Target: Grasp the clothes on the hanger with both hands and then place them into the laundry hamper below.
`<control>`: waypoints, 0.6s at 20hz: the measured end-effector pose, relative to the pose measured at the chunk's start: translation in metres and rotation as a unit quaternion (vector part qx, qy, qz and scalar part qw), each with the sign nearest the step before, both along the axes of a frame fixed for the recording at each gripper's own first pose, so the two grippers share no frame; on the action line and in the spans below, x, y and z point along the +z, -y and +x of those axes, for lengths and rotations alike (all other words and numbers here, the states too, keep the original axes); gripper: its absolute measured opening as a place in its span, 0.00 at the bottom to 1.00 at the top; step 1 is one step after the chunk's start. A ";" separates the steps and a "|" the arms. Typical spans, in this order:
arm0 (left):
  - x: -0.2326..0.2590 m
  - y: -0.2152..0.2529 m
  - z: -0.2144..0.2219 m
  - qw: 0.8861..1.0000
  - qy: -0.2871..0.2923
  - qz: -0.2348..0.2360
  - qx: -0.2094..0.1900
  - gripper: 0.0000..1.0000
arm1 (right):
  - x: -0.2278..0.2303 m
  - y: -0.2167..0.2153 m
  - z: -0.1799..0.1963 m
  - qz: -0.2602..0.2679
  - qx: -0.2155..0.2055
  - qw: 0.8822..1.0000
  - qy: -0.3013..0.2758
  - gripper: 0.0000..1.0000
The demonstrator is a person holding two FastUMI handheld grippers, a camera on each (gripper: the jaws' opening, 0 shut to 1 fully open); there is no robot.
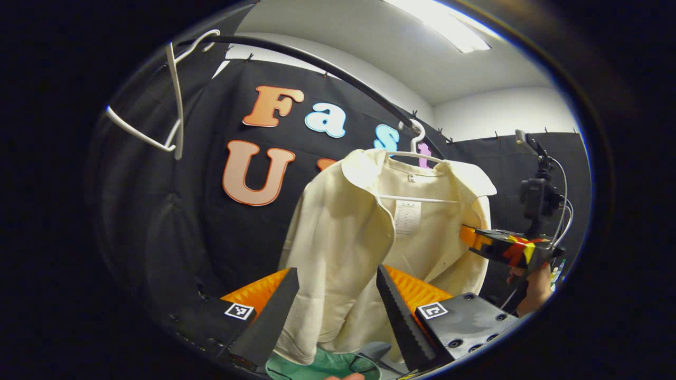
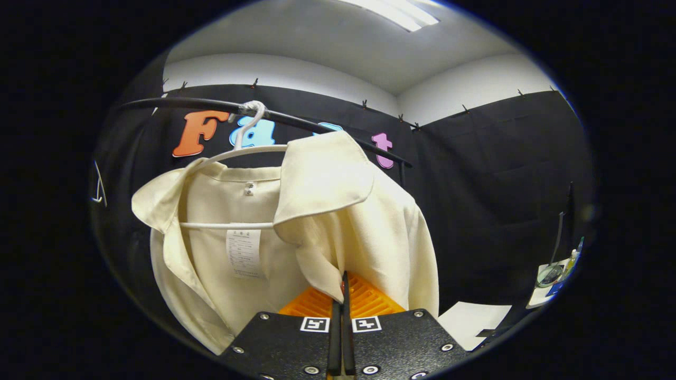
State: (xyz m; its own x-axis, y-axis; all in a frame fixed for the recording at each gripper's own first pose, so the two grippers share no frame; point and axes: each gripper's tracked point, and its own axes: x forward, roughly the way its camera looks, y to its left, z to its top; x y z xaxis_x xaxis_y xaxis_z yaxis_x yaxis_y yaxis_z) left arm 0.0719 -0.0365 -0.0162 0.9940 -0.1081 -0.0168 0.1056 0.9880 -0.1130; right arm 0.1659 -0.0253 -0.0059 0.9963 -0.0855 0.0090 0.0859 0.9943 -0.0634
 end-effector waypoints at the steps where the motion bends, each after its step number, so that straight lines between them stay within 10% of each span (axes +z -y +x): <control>1: 0.000 0.013 0.010 1.000 0.002 -0.005 -0.015 0.97 | 0.003 0.000 -0.007 0.000 0.013 1.000 -0.003 0.00; 4: 0.001 0.049 0.039 0.999 0.018 -0.003 -0.035 0.96 | 0.010 0.006 -0.020 -0.009 0.039 0.999 -0.003 0.00; 12: -0.013 0.042 0.114 0.988 0.071 0.110 0.078 0.97 | 0.007 -0.004 -0.029 -0.024 0.087 0.996 -0.010 0.00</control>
